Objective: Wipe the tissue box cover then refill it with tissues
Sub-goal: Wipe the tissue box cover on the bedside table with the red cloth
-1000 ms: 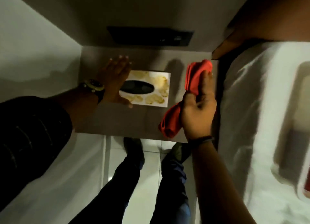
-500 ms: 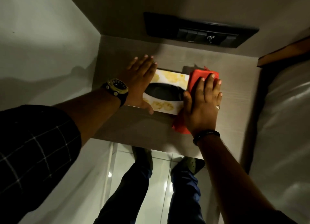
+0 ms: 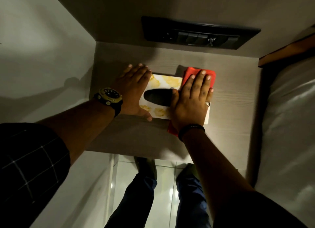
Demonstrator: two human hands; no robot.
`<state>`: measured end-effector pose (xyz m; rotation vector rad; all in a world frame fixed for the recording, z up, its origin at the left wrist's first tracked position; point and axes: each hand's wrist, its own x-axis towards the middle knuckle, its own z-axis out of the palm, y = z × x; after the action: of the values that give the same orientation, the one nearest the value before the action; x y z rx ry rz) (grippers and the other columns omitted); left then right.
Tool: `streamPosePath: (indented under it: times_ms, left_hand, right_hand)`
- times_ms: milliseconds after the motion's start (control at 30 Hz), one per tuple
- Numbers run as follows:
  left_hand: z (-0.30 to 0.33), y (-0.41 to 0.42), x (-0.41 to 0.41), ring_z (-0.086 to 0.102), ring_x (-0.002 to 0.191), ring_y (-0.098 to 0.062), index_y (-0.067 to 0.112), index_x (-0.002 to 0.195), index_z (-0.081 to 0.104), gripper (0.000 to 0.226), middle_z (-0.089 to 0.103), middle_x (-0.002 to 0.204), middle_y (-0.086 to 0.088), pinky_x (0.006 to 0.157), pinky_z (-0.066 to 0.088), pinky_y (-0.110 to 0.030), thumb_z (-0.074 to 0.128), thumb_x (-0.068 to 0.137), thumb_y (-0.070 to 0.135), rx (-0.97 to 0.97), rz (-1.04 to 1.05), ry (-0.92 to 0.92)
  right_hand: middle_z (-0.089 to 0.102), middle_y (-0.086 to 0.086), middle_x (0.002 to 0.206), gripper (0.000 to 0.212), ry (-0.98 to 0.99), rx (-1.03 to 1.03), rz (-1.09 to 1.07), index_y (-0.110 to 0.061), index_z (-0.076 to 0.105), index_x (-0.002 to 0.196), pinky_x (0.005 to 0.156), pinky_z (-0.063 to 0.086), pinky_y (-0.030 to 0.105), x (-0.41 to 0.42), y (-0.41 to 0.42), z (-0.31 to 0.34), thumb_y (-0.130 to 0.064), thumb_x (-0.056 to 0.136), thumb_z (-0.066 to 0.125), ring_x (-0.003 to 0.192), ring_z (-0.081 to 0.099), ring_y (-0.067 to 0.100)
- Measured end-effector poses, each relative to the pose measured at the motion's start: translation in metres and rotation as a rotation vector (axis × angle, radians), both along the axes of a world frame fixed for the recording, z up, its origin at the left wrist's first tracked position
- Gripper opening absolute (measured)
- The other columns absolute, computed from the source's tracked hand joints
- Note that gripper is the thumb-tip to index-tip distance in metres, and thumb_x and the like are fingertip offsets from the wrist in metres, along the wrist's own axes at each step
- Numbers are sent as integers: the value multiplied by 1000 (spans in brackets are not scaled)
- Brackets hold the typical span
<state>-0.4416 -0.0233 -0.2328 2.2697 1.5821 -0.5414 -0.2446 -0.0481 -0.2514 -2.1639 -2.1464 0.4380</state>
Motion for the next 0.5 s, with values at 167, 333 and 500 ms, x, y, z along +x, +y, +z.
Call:
streamPosePath:
  times_ms: [167,333,500]
  left_hand:
    - [2,2,0,-2,149,-28,9,152,-4,149,0,162,-13,117,-9,-40,60,45,90,-28,9,5]
    - [4,3,0,-5,149,-27,10,152,-7,149,-3,162,-11,115,-11,-38,60,46,90,-47,19,20]
    - [7,2,1,-5,149,-27,10,152,-7,148,-5,162,-11,117,-8,-40,64,47,87,-66,20,10]
  right_hand:
    - [12,17,162,69,-23,10,277,-7,19,153,120,1,49,-5,3,-2,-49,99,28,150,6,35]
    - [11,15,162,68,36,4,500,-7,18,154,121,2,46,14,2,-3,-44,100,33,150,6,32]
    - [8,15,162,67,15,24,367,-10,15,154,121,2,45,36,0,-5,-47,100,27,149,0,29]
